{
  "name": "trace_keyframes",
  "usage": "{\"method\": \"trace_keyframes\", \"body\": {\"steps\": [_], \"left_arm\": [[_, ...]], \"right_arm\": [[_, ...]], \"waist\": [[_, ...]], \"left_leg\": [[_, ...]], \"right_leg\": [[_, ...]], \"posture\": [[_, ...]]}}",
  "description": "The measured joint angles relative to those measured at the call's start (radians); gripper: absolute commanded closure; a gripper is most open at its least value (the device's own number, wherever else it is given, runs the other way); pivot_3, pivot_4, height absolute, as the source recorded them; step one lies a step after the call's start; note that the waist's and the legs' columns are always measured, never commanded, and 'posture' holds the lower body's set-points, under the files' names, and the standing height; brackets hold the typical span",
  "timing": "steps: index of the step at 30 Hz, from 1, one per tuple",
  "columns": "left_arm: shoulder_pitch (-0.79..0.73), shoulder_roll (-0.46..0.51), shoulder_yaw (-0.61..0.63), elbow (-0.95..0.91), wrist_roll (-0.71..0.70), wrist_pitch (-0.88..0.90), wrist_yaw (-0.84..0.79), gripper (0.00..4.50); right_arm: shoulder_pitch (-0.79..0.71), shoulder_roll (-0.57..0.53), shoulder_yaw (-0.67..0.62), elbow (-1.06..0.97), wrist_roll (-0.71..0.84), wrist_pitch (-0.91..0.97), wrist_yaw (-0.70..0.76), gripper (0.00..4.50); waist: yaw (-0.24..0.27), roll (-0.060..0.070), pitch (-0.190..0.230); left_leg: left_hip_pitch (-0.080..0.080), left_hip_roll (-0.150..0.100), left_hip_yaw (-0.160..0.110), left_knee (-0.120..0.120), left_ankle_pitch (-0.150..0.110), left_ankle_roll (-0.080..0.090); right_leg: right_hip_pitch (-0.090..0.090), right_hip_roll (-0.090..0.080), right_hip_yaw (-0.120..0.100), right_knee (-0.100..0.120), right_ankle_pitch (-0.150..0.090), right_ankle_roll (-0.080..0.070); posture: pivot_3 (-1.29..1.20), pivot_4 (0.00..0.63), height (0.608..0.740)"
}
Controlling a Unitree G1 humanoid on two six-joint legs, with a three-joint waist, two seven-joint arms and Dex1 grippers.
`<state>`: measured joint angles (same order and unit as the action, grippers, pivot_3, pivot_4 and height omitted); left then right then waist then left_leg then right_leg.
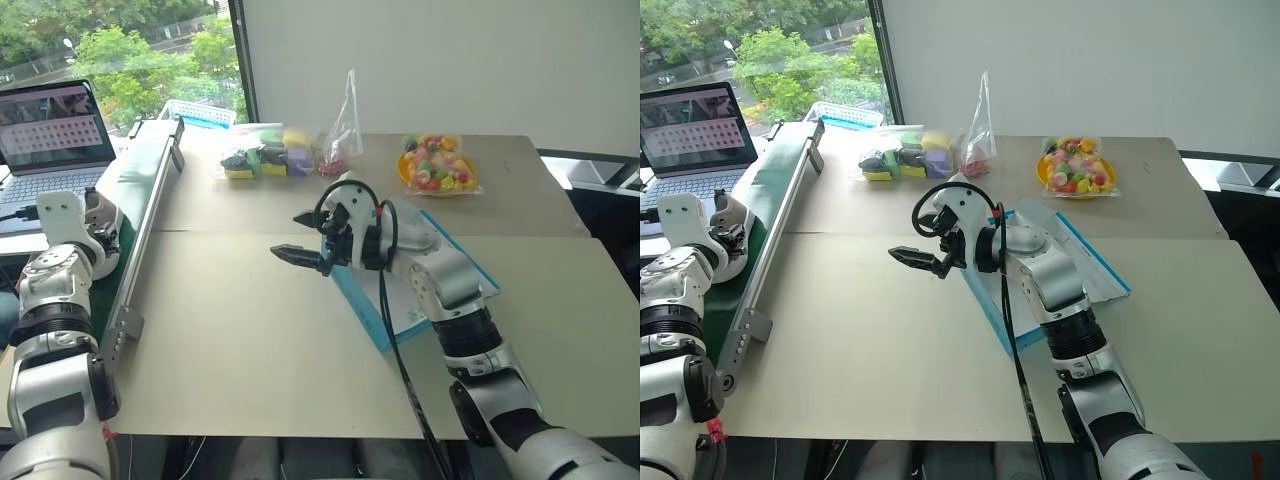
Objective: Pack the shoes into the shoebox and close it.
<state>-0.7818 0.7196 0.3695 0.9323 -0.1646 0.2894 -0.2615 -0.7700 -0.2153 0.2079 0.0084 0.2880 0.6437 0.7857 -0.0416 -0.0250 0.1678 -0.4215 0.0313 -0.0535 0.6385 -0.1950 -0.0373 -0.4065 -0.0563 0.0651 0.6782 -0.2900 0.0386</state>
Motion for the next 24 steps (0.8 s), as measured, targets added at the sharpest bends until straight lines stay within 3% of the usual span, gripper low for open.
{"method": "trace_keyframes", "body": {"steps": [2, 3, 15, 19, 24], "left_arm": [[0.008, -0.013, 0.003, -0.033, -0.009, 0.016, 0.000, 4.37], [0.013, -0.021, 0.003, -0.052, -0.017, 0.020, 0.000, 4.45], [0.069, -0.136, 0.000, -0.560, -0.119, 0.180, 0.006, 4.45], [0.075, -0.264, -0.053, -0.774, -0.189, 0.283, 0.015, 4.45], [0.073, -0.407, -0.182, -0.894, -0.228, 0.408, 0.018, 4.45]], "right_arm": [[0.000, -0.005, 0.005, 0.000, -0.001, 0.000, -0.002, 0.00], [0.000, -0.006, 0.009, 0.000, -0.001, 0.000, -0.002, 0.00], [-0.001, -0.003, 0.002, 0.001, 0.010, 0.002, -0.016, 0.00], [-0.086, 0.116, -0.262, 0.079, 0.179, 0.080, -0.178, 0.00], [-0.220, 0.143, -0.558, 0.217, 0.348, 0.087, -0.389, 0.00]], "waist": [[0.003, 0.000, 0.000], [0.005, 0.000, 0.000], [-0.002, -0.003, 0.001], [0.004, -0.003, 0.001], [0.009, -0.003, 0.001]], "left_leg": [[0.000, 0.000, 0.000, 0.000, 0.000, 0.000], [-0.001, 0.000, 0.000, 0.000, 0.000, 0.000], [-0.002, 0.000, -0.001, 0.001, 0.000, 0.000], [-0.002, 0.000, -0.001, 0.002, 0.000, -0.001], [-0.003, 0.000, -0.001, 0.001, 0.000, 0.000]], "right_leg": [[0.000, 0.000, 0.000, 0.000, 0.000, 0.000], [0.000, 0.000, 0.000, 0.000, 0.000, 0.000], [0.000, 0.000, -0.001, 0.000, 0.000, 0.000], [0.000, -0.001, 0.000, 0.001, 0.000, 0.000], [0.001, -0.001, 0.000, 0.001, 0.000, 0.000]], "posture": [[0.00, 0.150, 0.740], [0.00, 0.150, 0.740], [0.00, 0.150, 0.740], [0.00, 0.150, 0.740], [0.00, 0.150, 0.740]]}}
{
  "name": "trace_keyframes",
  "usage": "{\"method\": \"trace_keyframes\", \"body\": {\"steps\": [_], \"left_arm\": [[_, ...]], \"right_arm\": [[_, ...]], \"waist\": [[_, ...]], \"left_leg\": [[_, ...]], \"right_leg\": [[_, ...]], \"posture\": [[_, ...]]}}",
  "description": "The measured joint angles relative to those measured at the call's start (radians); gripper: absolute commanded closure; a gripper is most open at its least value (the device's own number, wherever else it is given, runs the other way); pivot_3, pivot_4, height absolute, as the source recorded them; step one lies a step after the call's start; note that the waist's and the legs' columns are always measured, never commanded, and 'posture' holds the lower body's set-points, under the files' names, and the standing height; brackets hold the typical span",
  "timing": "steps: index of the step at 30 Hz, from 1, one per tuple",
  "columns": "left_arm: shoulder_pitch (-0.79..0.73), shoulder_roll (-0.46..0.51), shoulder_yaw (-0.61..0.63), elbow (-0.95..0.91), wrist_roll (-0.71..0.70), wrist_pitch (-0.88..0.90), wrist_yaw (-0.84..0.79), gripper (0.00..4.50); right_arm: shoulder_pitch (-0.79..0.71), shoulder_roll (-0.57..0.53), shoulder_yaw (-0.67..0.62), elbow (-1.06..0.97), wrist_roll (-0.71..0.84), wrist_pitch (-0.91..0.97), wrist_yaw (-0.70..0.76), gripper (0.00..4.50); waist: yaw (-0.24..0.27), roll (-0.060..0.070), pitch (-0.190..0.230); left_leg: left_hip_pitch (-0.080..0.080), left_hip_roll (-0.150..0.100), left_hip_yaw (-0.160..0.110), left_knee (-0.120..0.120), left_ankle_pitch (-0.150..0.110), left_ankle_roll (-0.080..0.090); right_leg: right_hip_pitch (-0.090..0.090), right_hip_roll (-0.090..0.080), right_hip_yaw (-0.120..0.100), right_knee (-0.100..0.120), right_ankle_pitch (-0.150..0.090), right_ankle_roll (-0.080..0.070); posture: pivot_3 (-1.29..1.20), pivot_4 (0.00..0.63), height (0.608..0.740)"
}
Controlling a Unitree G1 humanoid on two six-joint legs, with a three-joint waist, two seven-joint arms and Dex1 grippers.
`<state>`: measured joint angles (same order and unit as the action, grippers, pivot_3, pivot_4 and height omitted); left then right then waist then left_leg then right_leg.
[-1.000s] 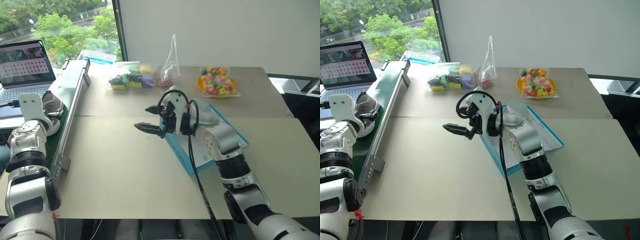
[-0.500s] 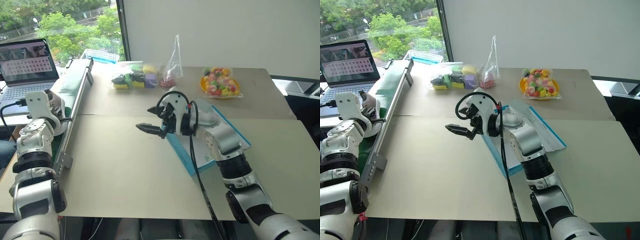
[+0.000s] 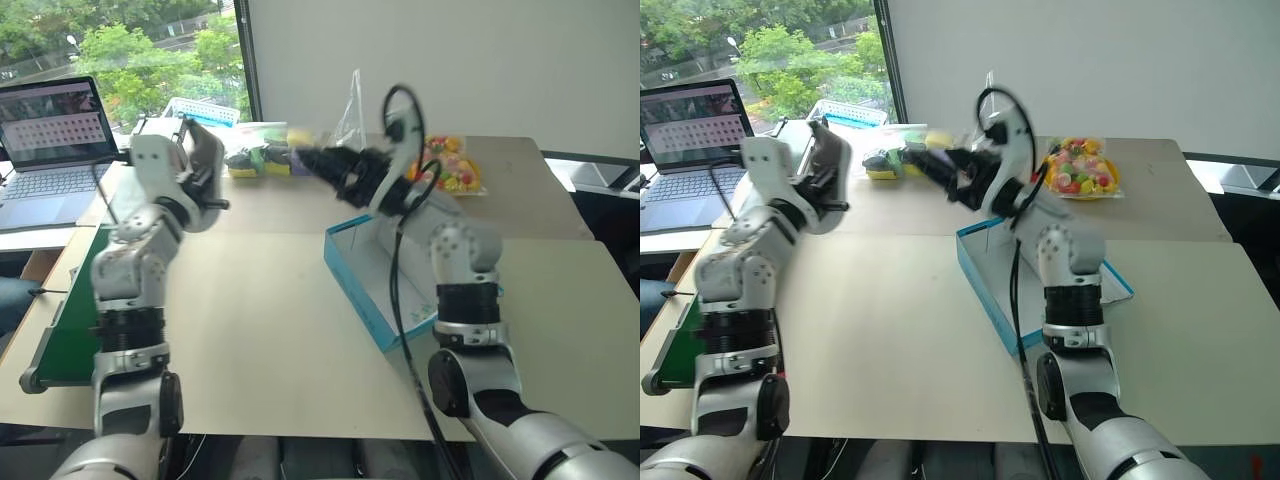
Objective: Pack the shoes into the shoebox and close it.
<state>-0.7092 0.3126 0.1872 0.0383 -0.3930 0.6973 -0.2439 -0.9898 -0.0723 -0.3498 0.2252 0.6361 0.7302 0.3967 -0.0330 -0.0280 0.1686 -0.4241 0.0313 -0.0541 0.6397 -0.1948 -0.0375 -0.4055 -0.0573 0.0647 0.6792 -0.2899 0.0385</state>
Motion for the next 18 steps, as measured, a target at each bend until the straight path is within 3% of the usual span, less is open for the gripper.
{"method": "trace_keyframes", "body": {"steps": [3, 9, 18], "left_arm": [[-0.024, -0.075, -0.052, -0.033, -0.011, 0.040, 0.003, 4.45], [-0.133, -0.204, -0.146, -0.064, -0.039, 0.050, -0.005, 4.45], [-0.148, -0.292, -0.177, -0.059, -0.041, 0.045, -0.006, 4.45]], "right_arm": [[-0.007, -0.005, -0.085, 0.060, 0.054, 0.014, -0.077, 0.00], [-0.007, -0.030, -0.136, 0.081, 0.119, 0.071, -0.160, 0.00], [-0.006, -0.054, -0.136, 0.059, 0.169, 0.101, -0.213, 0.00]], "waist": [[-0.008, 0.000, 0.000], [-0.012, 0.001, 0.000], [-0.012, 0.002, 0.001]], "left_leg": [[-0.001, 0.000, 0.001, 0.000, 0.000, 0.000], [0.000, 0.000, 0.002, 0.000, 0.000, 0.000], [-0.001, -0.001, 0.003, 0.000, 0.000, 0.000]], "right_leg": [[-0.001, 0.000, 0.001, 0.000, 0.000, 0.000], [-0.001, 0.000, 0.002, -0.003, 0.000, 0.000], [-0.001, 0.000, 0.003, -0.005, 0.000, 0.000]], "posture": [[0.00, 0.150, 0.740], [0.00, 0.150, 0.740], [0.00, 0.150, 0.740]]}}
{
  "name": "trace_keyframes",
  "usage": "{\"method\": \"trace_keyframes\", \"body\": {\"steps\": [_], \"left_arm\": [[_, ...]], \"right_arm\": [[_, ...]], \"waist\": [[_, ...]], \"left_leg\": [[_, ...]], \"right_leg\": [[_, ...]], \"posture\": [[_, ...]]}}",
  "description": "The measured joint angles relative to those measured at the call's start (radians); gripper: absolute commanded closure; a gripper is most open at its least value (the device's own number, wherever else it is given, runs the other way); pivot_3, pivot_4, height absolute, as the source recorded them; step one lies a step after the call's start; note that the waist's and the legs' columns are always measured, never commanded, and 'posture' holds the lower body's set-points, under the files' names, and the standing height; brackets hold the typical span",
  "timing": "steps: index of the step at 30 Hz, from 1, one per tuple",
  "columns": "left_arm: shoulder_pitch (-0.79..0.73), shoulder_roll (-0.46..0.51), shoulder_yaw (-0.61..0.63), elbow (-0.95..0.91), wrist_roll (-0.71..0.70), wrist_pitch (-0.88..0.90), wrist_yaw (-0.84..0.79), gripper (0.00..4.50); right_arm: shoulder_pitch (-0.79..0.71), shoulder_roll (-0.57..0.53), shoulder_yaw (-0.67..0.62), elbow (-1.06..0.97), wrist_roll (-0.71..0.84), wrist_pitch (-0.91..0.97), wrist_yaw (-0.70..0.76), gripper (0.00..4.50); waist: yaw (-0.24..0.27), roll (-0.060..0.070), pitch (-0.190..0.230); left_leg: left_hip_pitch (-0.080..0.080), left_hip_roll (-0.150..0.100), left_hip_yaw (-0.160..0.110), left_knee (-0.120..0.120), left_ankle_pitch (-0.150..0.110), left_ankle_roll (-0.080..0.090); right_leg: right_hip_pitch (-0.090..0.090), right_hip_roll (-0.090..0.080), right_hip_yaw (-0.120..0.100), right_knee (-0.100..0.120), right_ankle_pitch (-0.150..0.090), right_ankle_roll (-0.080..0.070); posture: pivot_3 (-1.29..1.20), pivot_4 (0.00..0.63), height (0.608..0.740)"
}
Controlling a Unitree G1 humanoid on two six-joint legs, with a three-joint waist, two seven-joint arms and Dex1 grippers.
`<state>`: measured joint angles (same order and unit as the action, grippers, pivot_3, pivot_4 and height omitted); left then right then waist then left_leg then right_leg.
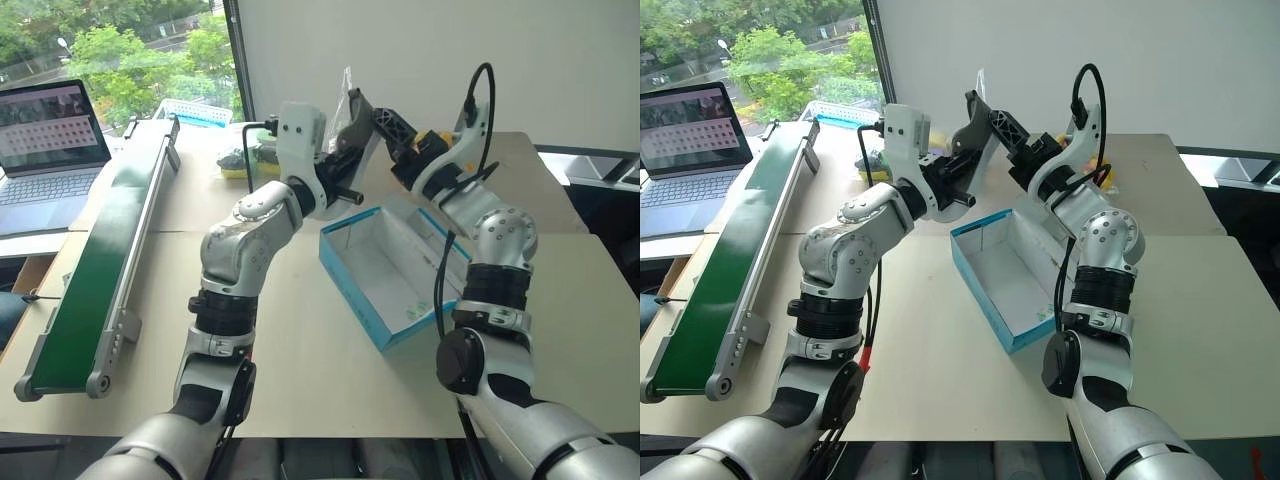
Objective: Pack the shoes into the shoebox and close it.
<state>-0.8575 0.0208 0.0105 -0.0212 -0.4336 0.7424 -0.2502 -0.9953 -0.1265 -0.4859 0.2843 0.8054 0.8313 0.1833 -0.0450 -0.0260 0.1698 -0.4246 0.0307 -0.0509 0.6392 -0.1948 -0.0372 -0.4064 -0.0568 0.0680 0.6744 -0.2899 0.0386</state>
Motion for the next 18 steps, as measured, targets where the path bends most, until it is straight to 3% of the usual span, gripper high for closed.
{"method": "trace_keyframes", "body": {"steps": [12, 18], "left_arm": [[0.001, -0.016, -0.039, 0.042, 0.017, -0.020, -0.047, 4.45], [-0.027, -0.016, -0.042, 0.079, 0.023, -0.035, -0.077, 4.50]], "right_arm": [[0.048, -0.018, 0.036, -0.088, 0.012, 0.067, -0.016, 0.00], [0.088, -0.017, 0.046, -0.139, 0.043, 0.107, -0.022, 1.79]], "waist": [[0.000, 0.000, 0.000], [0.003, 0.000, 0.000]], "left_leg": [[0.000, 0.000, 0.000, 0.000, 0.000, 0.000], [0.000, 0.000, 0.000, 0.000, 0.000, 0.000]], "right_leg": [[0.000, 0.000, 0.000, -0.001, 0.000, 0.000], [0.000, 0.000, 0.000, -0.001, 0.000, 0.000]], "posture": [[0.00, 0.150, 0.740], [0.00, 0.150, 0.740]]}}
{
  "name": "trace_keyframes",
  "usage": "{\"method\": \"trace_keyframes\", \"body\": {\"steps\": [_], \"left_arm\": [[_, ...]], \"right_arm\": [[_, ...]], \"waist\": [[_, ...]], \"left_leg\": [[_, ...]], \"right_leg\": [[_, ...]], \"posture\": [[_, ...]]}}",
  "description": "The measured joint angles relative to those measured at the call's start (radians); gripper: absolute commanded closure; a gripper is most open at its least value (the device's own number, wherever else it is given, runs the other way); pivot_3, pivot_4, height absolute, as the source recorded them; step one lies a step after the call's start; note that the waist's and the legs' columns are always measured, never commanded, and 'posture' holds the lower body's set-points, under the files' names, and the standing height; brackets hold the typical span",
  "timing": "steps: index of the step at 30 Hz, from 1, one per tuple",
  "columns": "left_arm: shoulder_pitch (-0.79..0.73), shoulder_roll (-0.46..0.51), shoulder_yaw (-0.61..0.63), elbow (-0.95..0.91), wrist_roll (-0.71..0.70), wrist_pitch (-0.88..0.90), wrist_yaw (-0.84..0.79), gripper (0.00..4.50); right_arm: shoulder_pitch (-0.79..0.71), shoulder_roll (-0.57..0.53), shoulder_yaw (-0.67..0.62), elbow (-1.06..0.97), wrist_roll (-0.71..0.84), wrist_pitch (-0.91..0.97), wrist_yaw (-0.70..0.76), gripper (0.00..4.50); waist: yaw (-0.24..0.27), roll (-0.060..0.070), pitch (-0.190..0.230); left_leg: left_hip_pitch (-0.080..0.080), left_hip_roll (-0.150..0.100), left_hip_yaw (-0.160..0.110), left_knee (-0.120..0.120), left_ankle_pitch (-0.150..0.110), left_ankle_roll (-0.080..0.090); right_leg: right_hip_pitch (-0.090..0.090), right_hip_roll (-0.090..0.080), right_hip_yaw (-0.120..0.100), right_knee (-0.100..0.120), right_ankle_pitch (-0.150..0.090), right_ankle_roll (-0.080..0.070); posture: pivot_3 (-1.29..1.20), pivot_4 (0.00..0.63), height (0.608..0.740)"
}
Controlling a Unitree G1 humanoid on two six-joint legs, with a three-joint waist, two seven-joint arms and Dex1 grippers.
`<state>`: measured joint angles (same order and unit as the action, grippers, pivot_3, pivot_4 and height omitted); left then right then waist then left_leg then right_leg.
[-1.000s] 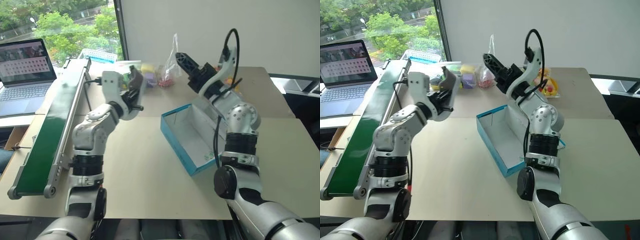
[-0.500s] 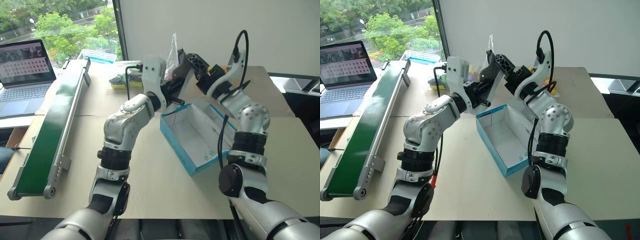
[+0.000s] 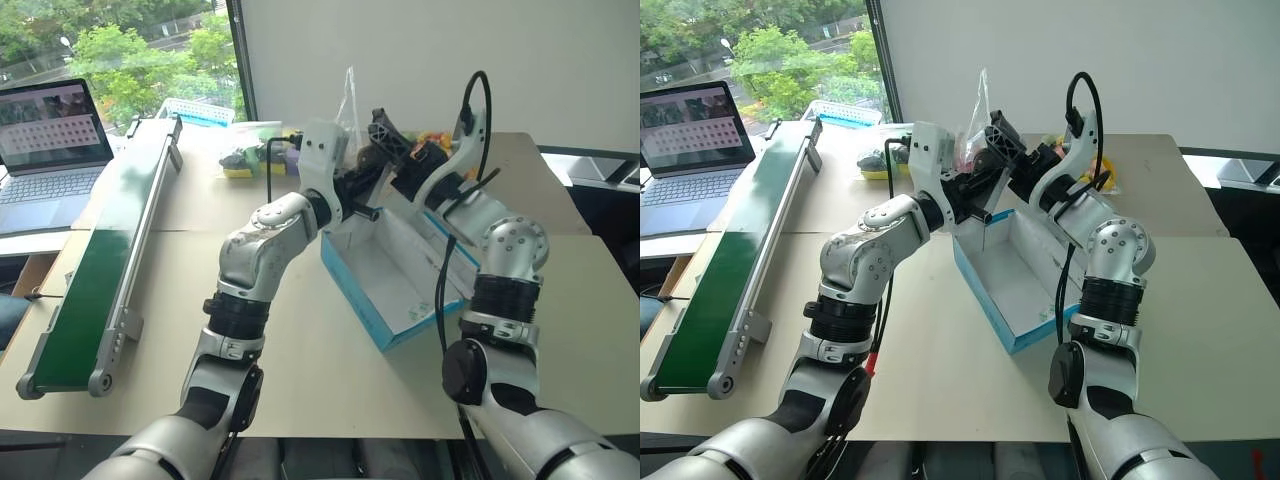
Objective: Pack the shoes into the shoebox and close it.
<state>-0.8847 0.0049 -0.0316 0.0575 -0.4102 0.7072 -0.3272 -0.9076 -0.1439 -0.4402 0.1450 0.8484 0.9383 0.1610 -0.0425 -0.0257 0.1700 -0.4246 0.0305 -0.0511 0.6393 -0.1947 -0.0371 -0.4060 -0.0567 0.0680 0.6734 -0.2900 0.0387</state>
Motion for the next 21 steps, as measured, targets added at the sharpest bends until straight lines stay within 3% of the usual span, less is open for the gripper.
{"method": "trace_keyframes", "body": {"steps": [4, 6, 13, 15, 17, 21], "left_arm": [[-0.001, -0.002, -0.005, 0.000, 0.003, -0.001, -0.004, 4.50], [-0.001, -0.002, -0.006, 0.000, 0.003, -0.001, -0.007, 4.50], [0.022, 0.021, -0.011, -0.052, 0.002, 0.039, -0.005, 4.50], [0.044, 0.037, -0.009, -0.088, -0.002, 0.070, -0.002, 3.66], [0.078, 0.054, -0.007, -0.139, -0.021, 0.109, -0.005, 3.13], [0.141, 0.126, -0.026, -0.229, -0.045, 0.213, -0.023, 1.69]], "right_arm": [[0.002, 0.001, -0.001, -0.011, 0.001, 0.004, -0.011, 3.17], [0.002, 0.002, -0.001, -0.015, 0.001, 0.003, -0.014, 3.59], [0.003, 0.012, 0.010, -0.015, 0.001, 0.002, -0.015, 3.80], [0.005, 0.014, 0.030, -0.010, -0.001, 0.005, -0.012, 3.81], [0.012, 0.011, 0.048, -0.001, -0.004, 0.006, -0.008, 3.81], [0.023, -0.074, 0.121, 0.002, -0.042, 0.024, 0.034, 3.81]], "waist": [[-0.002, 0.000, 0.000], [-0.001, 0.000, 0.000], [-0.004, 0.000, 0.000], [-0.004, 0.000, 0.000], [-0.002, 0.000, 0.000], [0.003, 0.001, 0.001]], "left_leg": [[0.000, 0.000, 0.000, 0.000, 0.000, 0.000], [0.000, 0.000, 0.000, 0.000, 0.000, 0.000], [0.000, 0.000, 0.000, 0.000, 0.000, 0.000], [0.000, 0.000, 0.000, 0.000, 0.000, 0.000], [0.000, 0.000, 0.000, 0.000, 0.000, 0.000], [0.000, 0.000, 0.000, 0.000, 0.000, 0.000]], "right_leg": [[0.000, 0.000, 0.000, 0.000, 0.000, 0.000], [0.000, 0.000, 0.000, 0.000, 0.000, 0.000], [0.000, 0.000, 0.000, 0.000, 0.000, 0.000], [0.000, 0.000, 0.000, 0.000, 0.000, 0.000], [0.000, 0.000, 0.000, 0.000, 0.000, 0.000], [0.000, 0.000, 0.000, 0.000, 0.000, 0.000]], "posture": [[0.00, 0.150, 0.740], [0.00, 0.150, 0.740], [0.00, 0.150, 0.740], [0.00, 0.150, 0.740], [0.00, 0.150, 0.740], [0.00, 0.150, 0.740]]}}
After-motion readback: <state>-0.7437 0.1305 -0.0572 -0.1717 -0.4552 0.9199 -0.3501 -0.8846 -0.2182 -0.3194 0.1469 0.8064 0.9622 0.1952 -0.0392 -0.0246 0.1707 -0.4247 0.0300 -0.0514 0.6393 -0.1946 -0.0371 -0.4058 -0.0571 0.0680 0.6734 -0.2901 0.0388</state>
